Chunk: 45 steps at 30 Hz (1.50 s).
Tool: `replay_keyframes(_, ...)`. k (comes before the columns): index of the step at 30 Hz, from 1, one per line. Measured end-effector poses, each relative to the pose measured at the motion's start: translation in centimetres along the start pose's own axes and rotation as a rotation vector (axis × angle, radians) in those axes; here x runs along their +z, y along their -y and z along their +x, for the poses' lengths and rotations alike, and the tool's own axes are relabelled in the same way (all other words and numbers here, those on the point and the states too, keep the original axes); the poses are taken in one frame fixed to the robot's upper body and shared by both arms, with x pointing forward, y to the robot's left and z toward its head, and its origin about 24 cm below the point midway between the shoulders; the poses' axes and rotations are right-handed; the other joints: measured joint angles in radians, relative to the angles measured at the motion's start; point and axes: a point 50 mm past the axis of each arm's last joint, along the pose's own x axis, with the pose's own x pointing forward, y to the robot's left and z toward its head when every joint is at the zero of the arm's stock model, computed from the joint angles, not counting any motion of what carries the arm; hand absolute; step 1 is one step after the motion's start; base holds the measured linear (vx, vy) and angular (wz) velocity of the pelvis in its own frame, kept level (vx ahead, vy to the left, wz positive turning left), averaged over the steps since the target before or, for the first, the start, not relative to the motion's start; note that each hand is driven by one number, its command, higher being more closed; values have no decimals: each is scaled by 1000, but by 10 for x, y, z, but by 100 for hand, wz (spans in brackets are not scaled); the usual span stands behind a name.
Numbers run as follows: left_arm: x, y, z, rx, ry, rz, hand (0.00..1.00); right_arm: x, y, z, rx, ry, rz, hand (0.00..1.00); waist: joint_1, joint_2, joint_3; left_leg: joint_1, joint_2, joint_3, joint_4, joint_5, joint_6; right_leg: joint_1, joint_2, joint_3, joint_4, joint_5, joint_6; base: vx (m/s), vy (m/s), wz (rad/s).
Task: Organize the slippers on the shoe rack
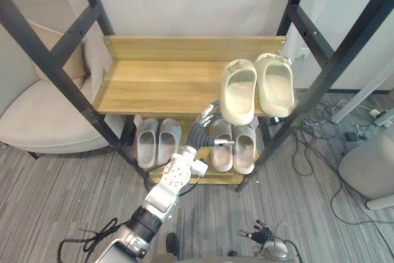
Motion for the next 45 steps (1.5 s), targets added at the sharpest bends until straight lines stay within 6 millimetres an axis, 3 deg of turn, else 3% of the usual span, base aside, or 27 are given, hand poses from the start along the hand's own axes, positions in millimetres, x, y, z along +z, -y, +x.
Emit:
replay_keyframes(14,7,-6,16,34,18,7,0,2,0,1,-3,3,5,0,-13,2,-1,1,2,25,0,-2,-3,-7,-1,16,-1,2,-1,0,4,-2)
replay_keyframes(26,-5,-36,15,161,-37,-11,0,2,4,1,-18,0,30,0,-20,7,-1,14,7,39,0,-8,-1,-6,1,34,-2,7,-2,-11,8,-5)
replay_keyframes(45,-9,-50,10,268,-47,-55,0,2,0,1,-7,1,36,0,-19,8,-1,24,13,41,0,-9,-2,1,6,38,-1,7,-3,0,0,0)
